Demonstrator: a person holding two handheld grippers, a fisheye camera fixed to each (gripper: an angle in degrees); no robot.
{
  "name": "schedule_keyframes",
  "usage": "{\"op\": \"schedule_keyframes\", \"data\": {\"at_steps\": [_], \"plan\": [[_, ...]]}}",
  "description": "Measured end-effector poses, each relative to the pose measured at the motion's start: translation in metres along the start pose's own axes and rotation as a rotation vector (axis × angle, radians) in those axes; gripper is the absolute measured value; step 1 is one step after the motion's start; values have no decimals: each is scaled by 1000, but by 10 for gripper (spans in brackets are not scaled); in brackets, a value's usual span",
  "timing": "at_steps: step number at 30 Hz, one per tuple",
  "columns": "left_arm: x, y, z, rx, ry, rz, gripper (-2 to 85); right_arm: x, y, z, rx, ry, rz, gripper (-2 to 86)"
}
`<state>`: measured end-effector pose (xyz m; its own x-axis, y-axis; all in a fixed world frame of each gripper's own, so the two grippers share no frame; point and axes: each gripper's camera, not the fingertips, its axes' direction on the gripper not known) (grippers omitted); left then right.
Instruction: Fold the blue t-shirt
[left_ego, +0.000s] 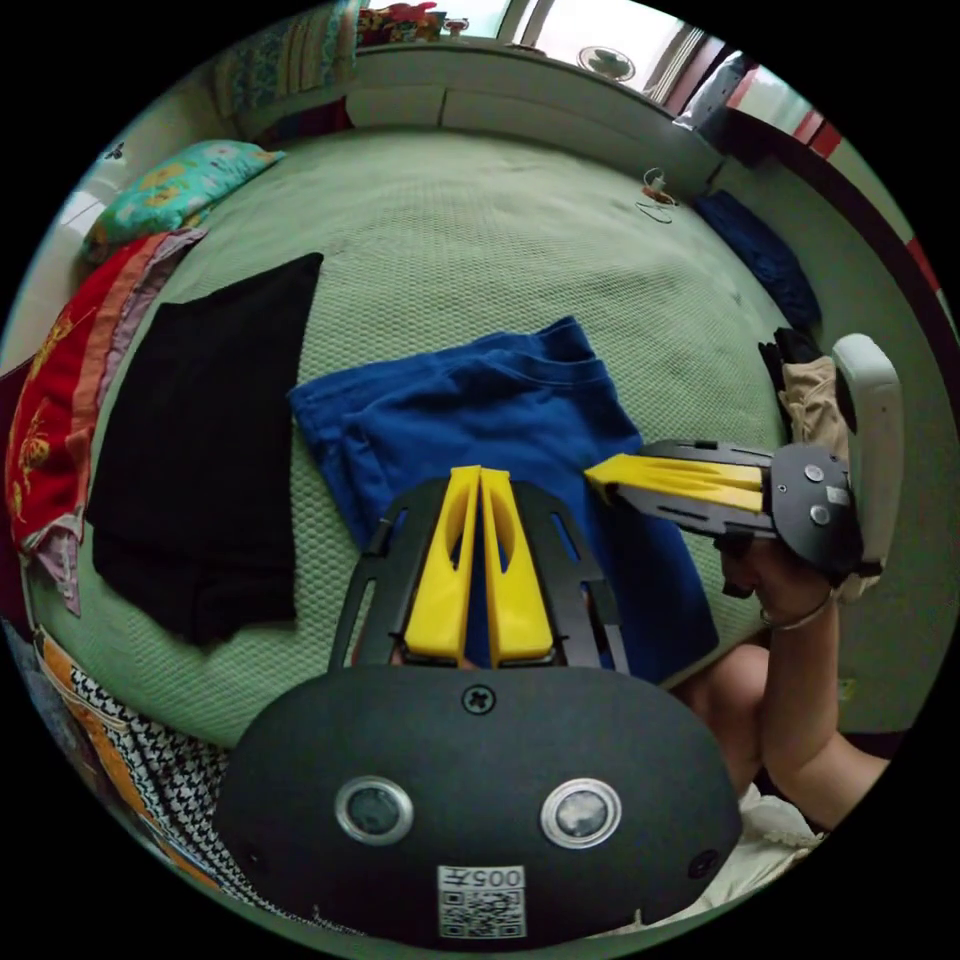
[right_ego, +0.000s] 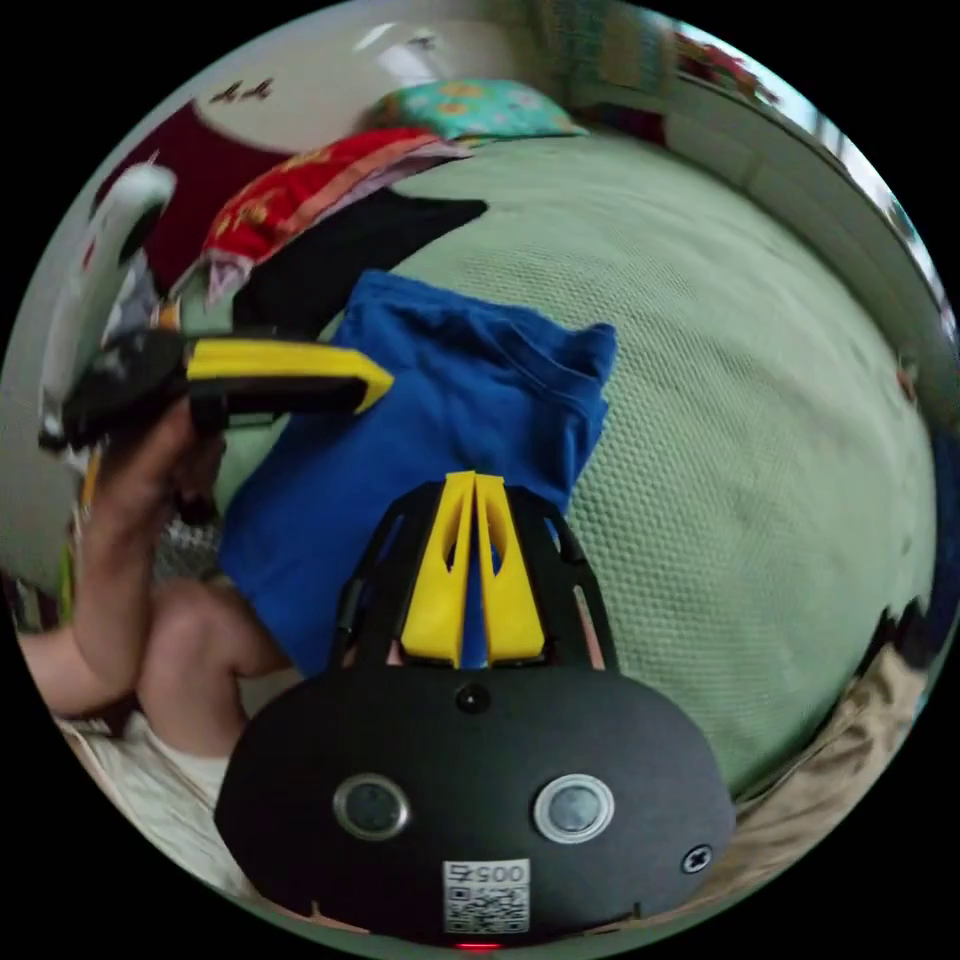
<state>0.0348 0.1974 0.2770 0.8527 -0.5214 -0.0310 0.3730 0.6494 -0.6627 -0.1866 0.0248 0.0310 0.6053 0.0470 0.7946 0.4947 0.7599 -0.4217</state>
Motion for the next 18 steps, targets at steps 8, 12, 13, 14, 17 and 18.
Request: {"op": "schedule_keyframes", "data": {"at_steps": [8, 12, 13, 14, 17, 18], "plan": [[67, 83, -58, 126, -112, -124, -2, -16, 57, -119, 255, 271, 178, -10], [101, 130, -63, 147, -184, -168, 3, -14, 70, -136, 248, 275, 328, -2], [111, 145, -60, 142, -195, -174, 10, -14, 71, -135, 241, 270, 354, 0], [119, 158, -55, 113, -204, -179, 20, -16, 74, -129, 219, 257, 395, 12], [131, 188, -39, 33, -177, -230, 57, -24, 79, -106, 177, 254, 440, 54], [132, 193, -37, 26, -177, -242, 62, -26, 79, -96, 156, 274, 463, 68]]}}
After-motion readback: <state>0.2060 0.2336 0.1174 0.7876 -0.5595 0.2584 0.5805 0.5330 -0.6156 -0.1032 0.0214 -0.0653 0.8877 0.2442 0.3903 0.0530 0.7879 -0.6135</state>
